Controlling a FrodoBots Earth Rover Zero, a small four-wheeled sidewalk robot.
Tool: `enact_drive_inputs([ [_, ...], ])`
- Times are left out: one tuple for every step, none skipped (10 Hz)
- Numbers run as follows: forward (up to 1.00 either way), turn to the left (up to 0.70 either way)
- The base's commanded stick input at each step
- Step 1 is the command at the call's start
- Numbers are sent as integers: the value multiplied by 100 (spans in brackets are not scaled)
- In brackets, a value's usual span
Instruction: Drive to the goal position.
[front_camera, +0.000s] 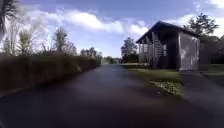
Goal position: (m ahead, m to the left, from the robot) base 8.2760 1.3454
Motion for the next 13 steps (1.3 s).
enact_drive_inputs([
  [100, 0],
  [100, 0],
  [100, 0],
  [100, 0],
  [100, 0],
  [100, 0],
  [100, 0],
  [100, 0],
  [100, 0],
  [100, 0],
  [100, 0],
  [100, 0],
  [100, 0],
])
